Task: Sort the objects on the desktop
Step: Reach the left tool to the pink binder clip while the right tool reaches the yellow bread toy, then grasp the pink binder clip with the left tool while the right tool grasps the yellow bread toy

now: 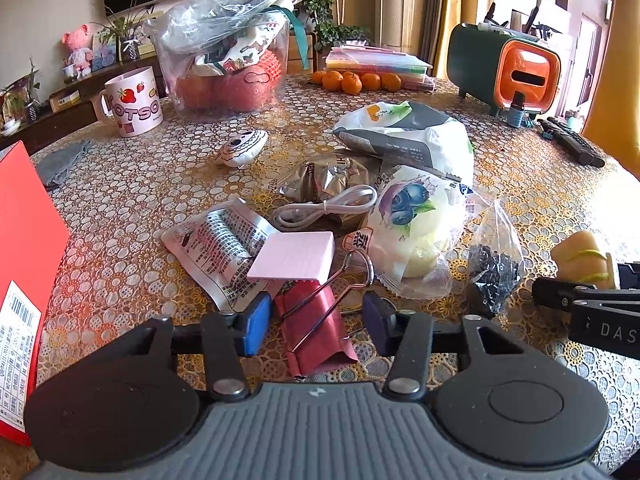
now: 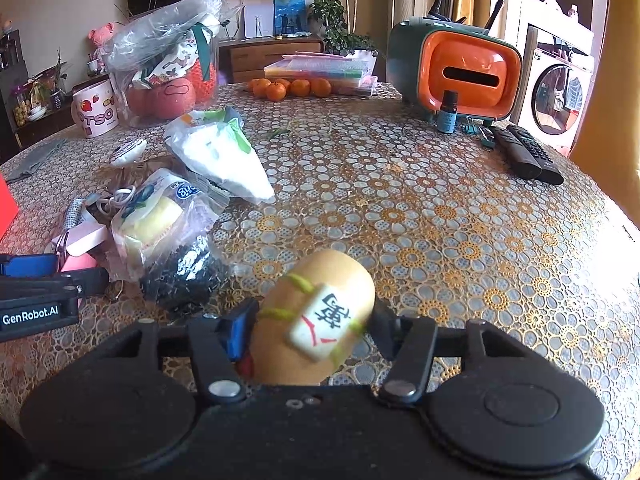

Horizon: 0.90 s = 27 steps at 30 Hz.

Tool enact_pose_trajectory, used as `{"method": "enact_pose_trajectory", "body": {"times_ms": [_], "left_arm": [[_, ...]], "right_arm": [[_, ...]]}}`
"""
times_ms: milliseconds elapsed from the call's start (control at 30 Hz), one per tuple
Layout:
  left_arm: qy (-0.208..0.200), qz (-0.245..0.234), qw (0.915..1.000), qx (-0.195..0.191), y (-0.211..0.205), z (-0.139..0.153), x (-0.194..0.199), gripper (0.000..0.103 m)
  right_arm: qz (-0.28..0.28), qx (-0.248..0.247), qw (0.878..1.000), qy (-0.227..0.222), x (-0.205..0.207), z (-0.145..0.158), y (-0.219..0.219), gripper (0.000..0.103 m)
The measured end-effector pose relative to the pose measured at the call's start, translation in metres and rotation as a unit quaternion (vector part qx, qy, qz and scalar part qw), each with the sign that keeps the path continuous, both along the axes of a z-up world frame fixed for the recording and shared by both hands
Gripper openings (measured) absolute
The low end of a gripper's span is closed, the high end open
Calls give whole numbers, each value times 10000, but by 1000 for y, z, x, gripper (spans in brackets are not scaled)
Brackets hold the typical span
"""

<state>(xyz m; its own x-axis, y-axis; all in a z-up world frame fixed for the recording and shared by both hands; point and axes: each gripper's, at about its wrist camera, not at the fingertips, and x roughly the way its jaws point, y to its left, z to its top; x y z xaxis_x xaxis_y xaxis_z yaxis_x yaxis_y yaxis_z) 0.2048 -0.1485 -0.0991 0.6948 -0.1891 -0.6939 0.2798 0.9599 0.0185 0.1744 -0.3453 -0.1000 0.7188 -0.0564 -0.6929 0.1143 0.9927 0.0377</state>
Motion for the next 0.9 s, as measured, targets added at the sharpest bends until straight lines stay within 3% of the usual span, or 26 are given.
{"method": "enact_pose_trajectory", "body": {"times_ms": [233, 600, 900], "left_arm": [[8, 45, 10000, 56, 2, 2, -5, 32], [102, 30, 9998, -184, 16, 12, -36, 32], [126, 120, 9985, -524, 40, 33, -63, 32]], "right_arm": [[-45, -25, 10000, -30, -8, 5, -3, 54], [-8, -65, 10000, -71, -34, 20, 1, 53], [496, -177, 9986, -12, -55, 45, 30, 53]]}}
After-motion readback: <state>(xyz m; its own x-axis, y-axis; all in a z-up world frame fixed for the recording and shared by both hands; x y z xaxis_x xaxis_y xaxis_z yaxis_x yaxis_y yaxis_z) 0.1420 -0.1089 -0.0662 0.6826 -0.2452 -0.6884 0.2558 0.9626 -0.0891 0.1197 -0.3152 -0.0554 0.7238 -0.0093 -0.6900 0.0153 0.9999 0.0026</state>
